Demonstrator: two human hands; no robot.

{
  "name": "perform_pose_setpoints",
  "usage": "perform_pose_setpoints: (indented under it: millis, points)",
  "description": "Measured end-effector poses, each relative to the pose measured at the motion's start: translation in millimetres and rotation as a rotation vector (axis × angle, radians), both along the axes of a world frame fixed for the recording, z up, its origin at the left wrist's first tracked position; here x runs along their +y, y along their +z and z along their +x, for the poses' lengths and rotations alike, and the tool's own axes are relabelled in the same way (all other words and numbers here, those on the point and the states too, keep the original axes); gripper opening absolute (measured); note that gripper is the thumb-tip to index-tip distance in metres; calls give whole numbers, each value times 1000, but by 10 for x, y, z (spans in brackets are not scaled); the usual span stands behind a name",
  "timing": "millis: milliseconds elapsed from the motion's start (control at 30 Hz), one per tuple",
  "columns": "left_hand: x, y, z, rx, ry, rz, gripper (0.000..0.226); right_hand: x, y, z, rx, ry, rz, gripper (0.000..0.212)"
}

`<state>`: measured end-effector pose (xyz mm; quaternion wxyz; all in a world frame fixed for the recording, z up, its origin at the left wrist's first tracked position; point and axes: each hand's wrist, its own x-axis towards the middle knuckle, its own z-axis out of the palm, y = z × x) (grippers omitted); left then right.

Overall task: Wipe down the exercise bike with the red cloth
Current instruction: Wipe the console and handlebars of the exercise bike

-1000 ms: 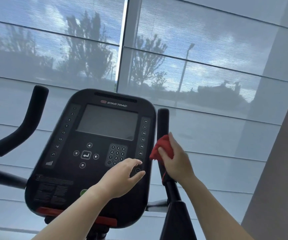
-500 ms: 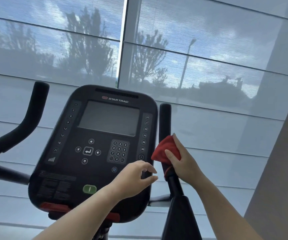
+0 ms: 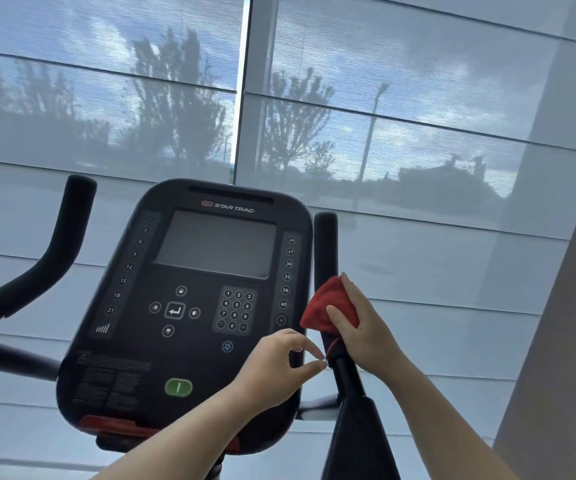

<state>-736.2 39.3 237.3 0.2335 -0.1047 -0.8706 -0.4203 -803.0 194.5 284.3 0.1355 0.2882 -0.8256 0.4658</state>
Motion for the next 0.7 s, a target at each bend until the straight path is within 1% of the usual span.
perform_pose_setpoints:
  millis: [133, 267, 367, 433, 533, 633, 700]
  points:
    - [46, 10, -6, 14, 25, 53, 3, -10, -8, -18, 1, 7, -5, 59]
    - [72, 1, -42, -24, 23, 108, 2, -22, -22, -38, 4, 14, -15, 58]
    - [73, -3, -89, -36, -6, 89, 1, -17, -37, -53, 9, 14, -15, 57]
    - [67, -7, -109, -40, -11, 43, 5, -6, -28, -55, 23, 7, -25, 57]
    - [39, -38, -144, 18, 54, -28, 10, 26, -59, -39, 20, -22, -72, 55]
    - [-5, 6, -182, 76, 167, 1, 12, 28, -110, 5, 36, -44, -117, 52]
    - [-23, 73, -234, 90, 190, -1, 12, 7, -107, -1, 72, -66, -134, 51]
